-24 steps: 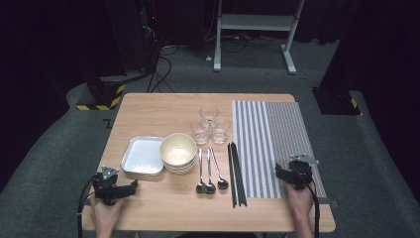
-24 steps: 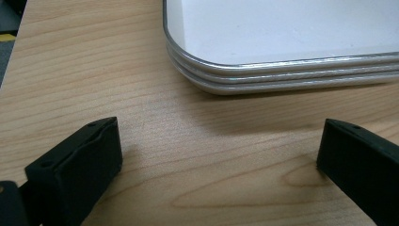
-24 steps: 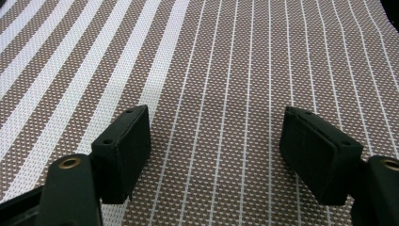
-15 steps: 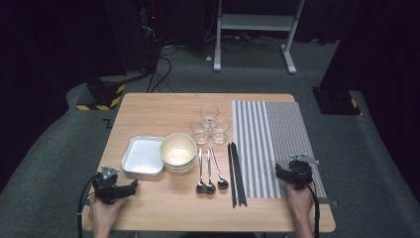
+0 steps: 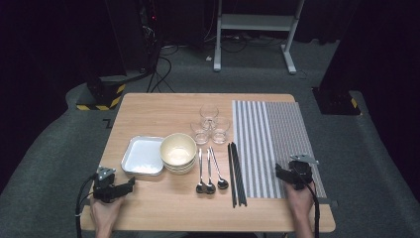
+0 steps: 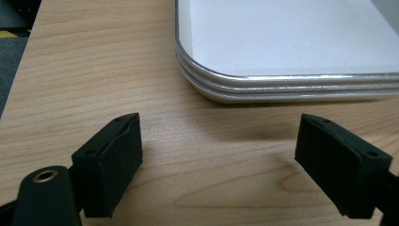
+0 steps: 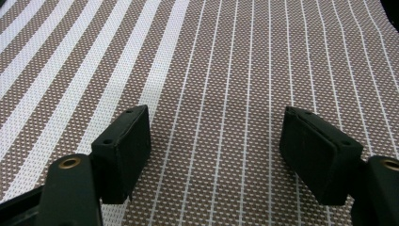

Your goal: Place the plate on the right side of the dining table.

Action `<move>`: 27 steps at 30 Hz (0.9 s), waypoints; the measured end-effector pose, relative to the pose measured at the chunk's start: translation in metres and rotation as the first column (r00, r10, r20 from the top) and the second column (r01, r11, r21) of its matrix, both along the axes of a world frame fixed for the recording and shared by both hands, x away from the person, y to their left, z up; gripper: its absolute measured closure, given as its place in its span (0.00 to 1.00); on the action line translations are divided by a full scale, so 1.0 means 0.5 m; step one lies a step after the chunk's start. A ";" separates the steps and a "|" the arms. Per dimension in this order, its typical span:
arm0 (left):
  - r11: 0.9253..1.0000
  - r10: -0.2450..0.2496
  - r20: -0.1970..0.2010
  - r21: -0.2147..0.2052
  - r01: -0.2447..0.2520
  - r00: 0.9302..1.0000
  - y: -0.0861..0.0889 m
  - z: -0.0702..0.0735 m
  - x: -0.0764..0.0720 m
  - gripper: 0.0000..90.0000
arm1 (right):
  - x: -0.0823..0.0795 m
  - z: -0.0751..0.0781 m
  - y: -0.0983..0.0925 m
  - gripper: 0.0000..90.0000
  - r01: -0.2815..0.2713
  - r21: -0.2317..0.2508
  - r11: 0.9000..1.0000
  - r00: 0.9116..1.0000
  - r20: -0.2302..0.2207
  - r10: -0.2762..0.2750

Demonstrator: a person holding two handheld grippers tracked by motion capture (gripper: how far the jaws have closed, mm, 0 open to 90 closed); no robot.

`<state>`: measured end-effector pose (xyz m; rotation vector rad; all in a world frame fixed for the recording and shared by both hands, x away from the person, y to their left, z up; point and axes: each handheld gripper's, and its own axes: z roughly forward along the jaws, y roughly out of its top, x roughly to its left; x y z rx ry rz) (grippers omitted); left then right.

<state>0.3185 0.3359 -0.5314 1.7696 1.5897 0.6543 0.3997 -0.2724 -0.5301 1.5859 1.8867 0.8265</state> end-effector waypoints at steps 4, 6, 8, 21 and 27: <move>1.000 -0.009 0.018 0.013 0.009 1.000 0.003 0.010 -0.004 0.17 | 0.000 0.000 0.000 0.28 0.000 0.000 1.000 1.000 0.000 0.000; 1.000 -0.018 0.027 0.002 0.018 0.999 0.006 0.017 -0.005 0.17 | 0.000 0.000 0.000 0.28 0.000 0.000 1.000 1.000 0.000 0.000; 1.000 -0.019 0.038 -0.008 0.019 0.999 0.010 0.025 -0.006 0.17 | 0.000 0.000 0.000 0.28 0.000 0.000 1.000 1.000 0.000 0.000; 0.998 -0.028 0.053 -0.053 0.031 0.998 0.028 0.045 0.001 0.18 | 0.000 0.000 0.000 0.28 0.000 0.000 1.000 1.000 0.000 0.000; 0.998 -0.040 0.060 -0.045 0.043 0.997 0.028 0.058 0.016 0.21 | 0.000 0.000 0.000 0.28 0.000 0.000 1.000 1.000 0.000 0.000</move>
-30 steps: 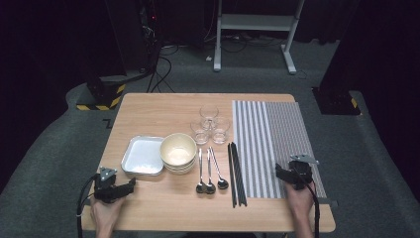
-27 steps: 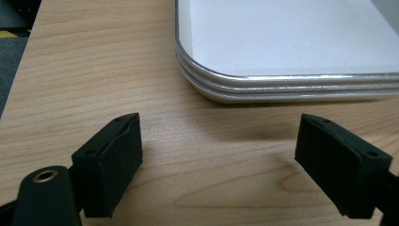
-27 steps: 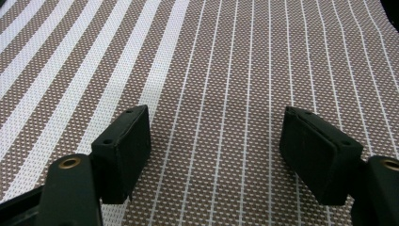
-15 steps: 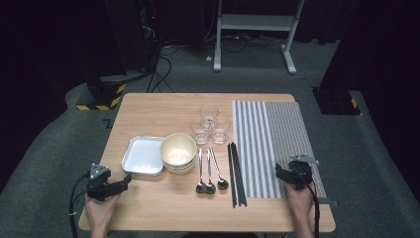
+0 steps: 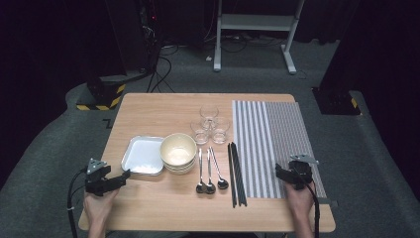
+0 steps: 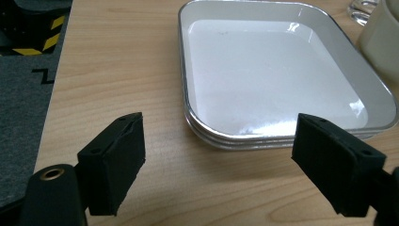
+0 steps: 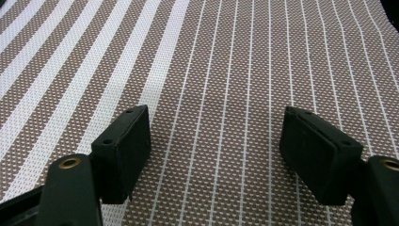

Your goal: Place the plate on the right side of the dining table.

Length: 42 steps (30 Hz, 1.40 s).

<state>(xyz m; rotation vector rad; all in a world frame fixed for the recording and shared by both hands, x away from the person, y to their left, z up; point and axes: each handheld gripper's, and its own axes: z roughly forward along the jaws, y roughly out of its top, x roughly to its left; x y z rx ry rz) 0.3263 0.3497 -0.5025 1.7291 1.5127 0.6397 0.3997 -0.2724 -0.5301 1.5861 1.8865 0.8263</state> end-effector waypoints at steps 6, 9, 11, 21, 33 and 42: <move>1.000 0.002 0.004 -0.009 -0.002 1.000 0.004 0.007 0.008 0.23 | 0.000 0.000 0.000 0.28 0.000 0.000 1.000 1.000 0.000 0.000; 1.000 -0.001 0.003 -0.011 0.001 1.000 0.007 0.010 0.014 0.25 | 0.000 0.000 0.000 0.28 0.000 0.000 1.000 1.000 0.000 0.000; 1.000 -0.004 0.004 -0.010 0.004 1.000 0.008 0.013 0.018 0.26 | 0.000 0.000 0.000 0.28 0.000 0.000 1.000 1.000 0.000 0.000; 1.000 -0.027 0.001 -0.015 0.027 1.000 0.014 0.021 0.043 0.29 | 0.000 0.000 0.000 0.28 0.000 0.000 1.000 1.000 0.000 0.000; 0.999 -0.036 -0.005 -0.009 0.036 0.999 0.012 0.026 0.079 0.40 | 0.000 0.000 0.000 0.28 0.000 0.000 1.000 1.000 0.000 0.000; 0.999 -0.048 -0.011 0.008 0.048 0.999 0.013 0.032 0.106 0.42 | 0.000 0.000 0.000 0.28 0.000 0.000 1.000 1.000 0.000 0.000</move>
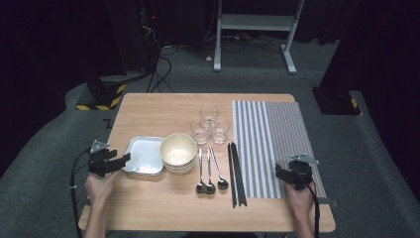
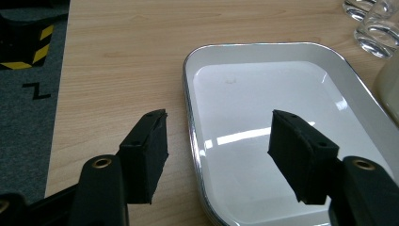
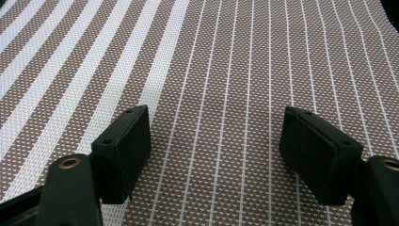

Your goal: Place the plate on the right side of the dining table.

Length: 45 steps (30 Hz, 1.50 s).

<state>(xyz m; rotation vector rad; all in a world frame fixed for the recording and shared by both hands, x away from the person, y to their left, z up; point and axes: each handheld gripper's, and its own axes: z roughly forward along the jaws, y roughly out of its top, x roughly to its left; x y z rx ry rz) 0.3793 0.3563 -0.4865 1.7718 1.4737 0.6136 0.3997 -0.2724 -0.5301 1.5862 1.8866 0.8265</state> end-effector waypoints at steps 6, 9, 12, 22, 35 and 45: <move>1.000 0.001 -0.011 0.001 -0.001 1.000 -0.002 -0.006 0.015 0.44 | 0.000 0.000 0.000 0.28 0.000 0.000 1.000 1.000 0.000 0.000; 1.000 0.004 -0.014 -0.010 -0.004 1.000 -0.001 -0.008 0.023 0.45 | 0.000 0.000 0.000 0.28 0.000 0.000 1.000 1.000 0.000 0.000; 1.000 0.011 -0.011 -0.010 -0.012 1.000 -0.002 -0.011 0.029 0.46 | 0.000 0.000 0.000 0.28 0.000 0.000 1.000 1.000 0.000 0.000; 0.999 0.043 -0.003 -0.022 -0.043 0.999 0.001 -0.023 0.042 0.57 | 0.000 0.000 0.000 0.28 0.000 0.000 1.000 1.000 0.000 0.000; 0.997 0.075 -0.021 -0.014 -0.075 0.997 0.003 -0.037 0.060 0.74 | 0.000 0.000 0.000 0.28 0.000 0.000 1.000 1.000 0.000 0.000; 0.996 0.080 -0.030 -0.046 -0.081 0.996 0.009 -0.051 0.065 0.86 | 0.000 0.000 0.000 0.28 0.001 0.000 1.000 1.000 0.000 -0.001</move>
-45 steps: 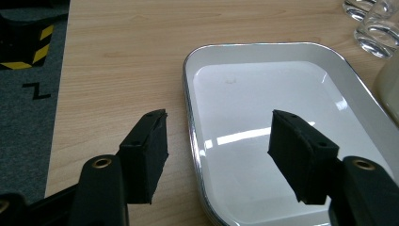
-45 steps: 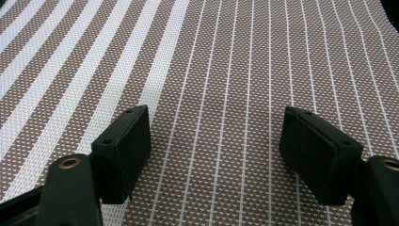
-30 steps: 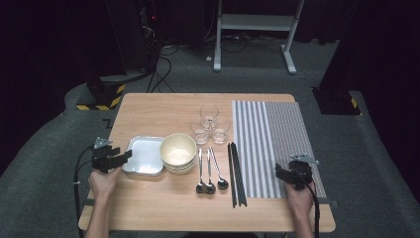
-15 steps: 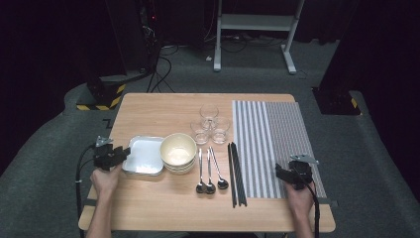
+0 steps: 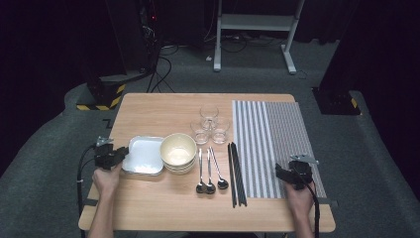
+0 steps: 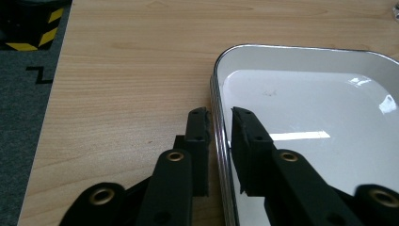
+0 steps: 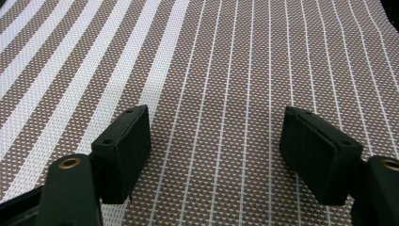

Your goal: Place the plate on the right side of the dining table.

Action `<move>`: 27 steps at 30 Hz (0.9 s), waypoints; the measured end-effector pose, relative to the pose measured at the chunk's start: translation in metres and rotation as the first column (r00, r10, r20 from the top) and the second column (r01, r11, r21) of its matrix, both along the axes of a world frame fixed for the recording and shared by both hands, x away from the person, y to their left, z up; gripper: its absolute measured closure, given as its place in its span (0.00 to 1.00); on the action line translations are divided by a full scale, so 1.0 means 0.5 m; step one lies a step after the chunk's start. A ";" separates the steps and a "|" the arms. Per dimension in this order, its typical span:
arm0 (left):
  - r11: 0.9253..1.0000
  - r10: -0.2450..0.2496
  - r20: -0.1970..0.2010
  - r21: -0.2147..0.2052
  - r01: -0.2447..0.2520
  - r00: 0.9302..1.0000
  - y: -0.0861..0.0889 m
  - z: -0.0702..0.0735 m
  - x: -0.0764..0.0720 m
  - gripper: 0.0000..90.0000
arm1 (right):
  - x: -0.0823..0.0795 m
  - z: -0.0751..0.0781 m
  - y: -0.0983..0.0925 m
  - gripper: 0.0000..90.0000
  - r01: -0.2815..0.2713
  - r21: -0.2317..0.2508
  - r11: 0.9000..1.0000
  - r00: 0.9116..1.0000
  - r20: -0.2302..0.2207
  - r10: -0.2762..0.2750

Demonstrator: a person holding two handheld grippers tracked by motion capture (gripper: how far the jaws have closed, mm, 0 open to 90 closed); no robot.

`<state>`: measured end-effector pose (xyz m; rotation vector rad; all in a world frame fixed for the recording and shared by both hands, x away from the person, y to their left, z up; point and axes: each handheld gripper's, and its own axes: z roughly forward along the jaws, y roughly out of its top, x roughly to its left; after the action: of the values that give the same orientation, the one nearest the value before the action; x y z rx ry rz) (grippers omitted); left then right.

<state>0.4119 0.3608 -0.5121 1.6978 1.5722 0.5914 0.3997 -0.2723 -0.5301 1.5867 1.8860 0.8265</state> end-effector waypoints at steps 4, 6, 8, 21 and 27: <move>1.000 -0.008 0.001 0.006 0.008 1.000 -0.004 0.000 0.001 0.91 | 0.000 0.000 0.000 0.28 0.000 0.000 1.000 1.000 0.000 0.000; 1.000 -0.007 0.002 0.013 0.007 1.000 -0.006 0.001 0.002 0.92 | 0.000 0.000 0.000 0.28 0.000 0.000 1.000 1.000 0.000 0.000; 1.000 -0.010 0.005 0.009 0.010 1.000 -0.005 0.003 0.001 0.94 | 0.000 0.000 0.000 0.28 -0.001 0.000 1.000 1.000 0.000 0.001; 0.998 -0.019 0.015 -0.052 0.020 1.000 0.010 0.001 0.001 0.95 | 0.000 0.000 0.000 0.28 -0.001 0.000 1.000 1.000 0.000 0.001; 0.995 -0.033 0.026 -0.093 0.035 0.999 0.020 -0.004 0.000 0.95 | 0.000 0.000 0.000 0.28 -0.001 0.000 1.000 1.000 0.000 0.001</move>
<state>0.4117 0.3708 -0.5141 1.6389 1.5272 0.5114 0.3997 -0.2724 -0.5301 1.5861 1.8866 0.8263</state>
